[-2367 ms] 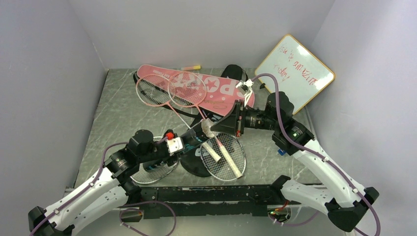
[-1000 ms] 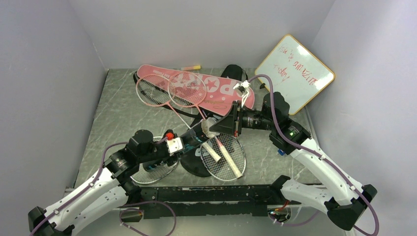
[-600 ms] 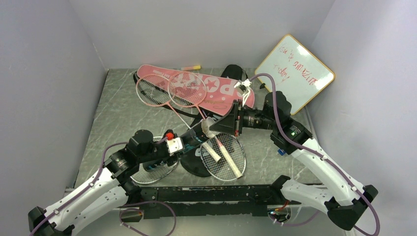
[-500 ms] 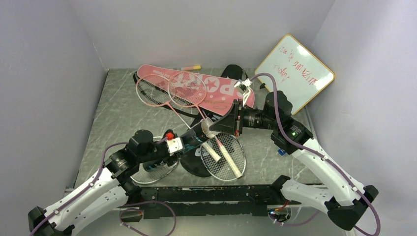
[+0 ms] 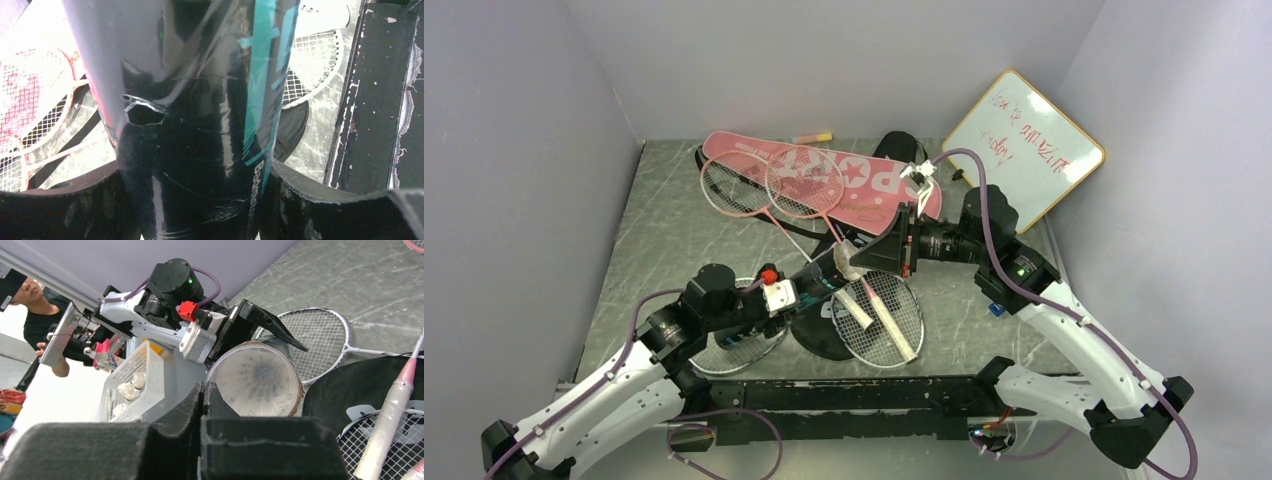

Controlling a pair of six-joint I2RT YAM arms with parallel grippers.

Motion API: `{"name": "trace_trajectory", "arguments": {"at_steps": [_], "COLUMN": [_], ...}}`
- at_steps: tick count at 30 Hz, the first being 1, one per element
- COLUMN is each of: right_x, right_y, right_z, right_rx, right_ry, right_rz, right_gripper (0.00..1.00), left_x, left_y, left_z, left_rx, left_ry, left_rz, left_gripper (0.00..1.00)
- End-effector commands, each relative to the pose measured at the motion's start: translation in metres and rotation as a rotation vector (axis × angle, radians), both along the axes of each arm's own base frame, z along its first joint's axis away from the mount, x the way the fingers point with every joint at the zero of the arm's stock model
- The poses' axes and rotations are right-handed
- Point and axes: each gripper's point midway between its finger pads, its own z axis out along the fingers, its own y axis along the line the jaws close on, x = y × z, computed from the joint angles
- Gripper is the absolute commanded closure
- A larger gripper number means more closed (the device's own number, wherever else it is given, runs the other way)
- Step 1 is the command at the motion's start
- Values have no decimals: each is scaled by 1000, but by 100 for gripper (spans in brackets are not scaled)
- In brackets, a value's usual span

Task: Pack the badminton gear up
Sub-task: Close the lid on the shuttle tube.

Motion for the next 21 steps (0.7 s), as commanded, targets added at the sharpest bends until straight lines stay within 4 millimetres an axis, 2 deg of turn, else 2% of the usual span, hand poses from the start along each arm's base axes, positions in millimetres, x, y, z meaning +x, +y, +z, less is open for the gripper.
{"name": "trace_trajectory", "arguments": {"at_steps": [1, 5, 10, 16, 21], "right_x": [-1, -1, -4, -7, -7], "right_y": [2, 6, 10, 14, 16], "right_z": [3, -7, -10, -11, -12], "right_rx": [23, 22, 30, 38, 35], "right_ry": [-21, 5, 19, 25, 31], "right_rz": [6, 18, 36, 55, 60], "right_gripper": [100, 100, 98, 65, 51], "left_x": [3, 3, 3, 3, 2], "left_y": [-7, -7, -7, -7, -7], "left_z": [24, 23, 23, 23, 24], "left_rx": [-63, -63, -63, -63, -63], "left_ry": [-63, -64, -63, -63, -65], "left_rz": [-24, -24, -24, -24, -25], "left_gripper": [64, 64, 64, 64, 64]}}
